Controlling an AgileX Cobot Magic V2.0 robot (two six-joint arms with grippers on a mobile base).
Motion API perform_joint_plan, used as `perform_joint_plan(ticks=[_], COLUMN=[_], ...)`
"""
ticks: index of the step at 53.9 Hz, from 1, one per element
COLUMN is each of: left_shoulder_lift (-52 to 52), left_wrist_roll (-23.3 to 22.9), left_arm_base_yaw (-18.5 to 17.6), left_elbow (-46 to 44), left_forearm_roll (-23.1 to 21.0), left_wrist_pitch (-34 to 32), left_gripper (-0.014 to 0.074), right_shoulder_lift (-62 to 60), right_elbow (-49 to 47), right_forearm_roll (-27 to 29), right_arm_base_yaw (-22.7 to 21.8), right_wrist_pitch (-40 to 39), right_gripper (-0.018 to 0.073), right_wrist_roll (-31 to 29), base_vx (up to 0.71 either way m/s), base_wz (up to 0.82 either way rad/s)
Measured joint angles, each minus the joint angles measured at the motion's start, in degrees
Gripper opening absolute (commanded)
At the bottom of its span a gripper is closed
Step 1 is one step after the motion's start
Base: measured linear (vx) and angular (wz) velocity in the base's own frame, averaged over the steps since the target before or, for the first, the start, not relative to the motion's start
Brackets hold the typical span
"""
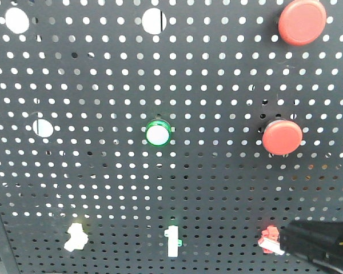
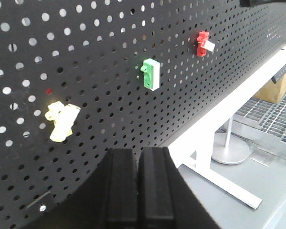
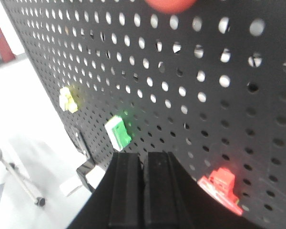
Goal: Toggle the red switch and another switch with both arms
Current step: 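Press the red-white toggle switch with the right gripper to flip it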
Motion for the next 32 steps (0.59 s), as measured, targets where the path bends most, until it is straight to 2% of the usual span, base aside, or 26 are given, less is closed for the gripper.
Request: perform_joint_plan(ticks=[10, 21, 32], left_shoulder_lift=[0.0, 0.0, 0.0], left_wrist_roll=[-0.2, -0.2, -0.2], left_arm_base_yaw=[0.0, 0.0, 0.0], left_elbow=[0.0, 0.0, 0.0], left_forearm_roll=[0.1, 0.5, 0.6], left_wrist_pitch=[-0.1, -0.1, -0.1], left_gripper=[0.0003, 0.0003, 0.0003], right_shoulder_lift=[3.6, 3.8, 10.7], right_elbow=[0.1, 0.1, 0.1], right_forearm_roll=[-1.3, -1.6, -1.6], right_arm_base_yaw=[3.2, 3.5, 4.0], right_wrist_pitch=[-4.0, -9.6, -5.3], right_gripper=[-0.0006, -0.0006, -0.0006], right_wrist_roll=[-0.1, 0.0, 0.0], base_vx=[0.00, 0.00, 0.00], base_wz=[0.00, 0.00, 0.00])
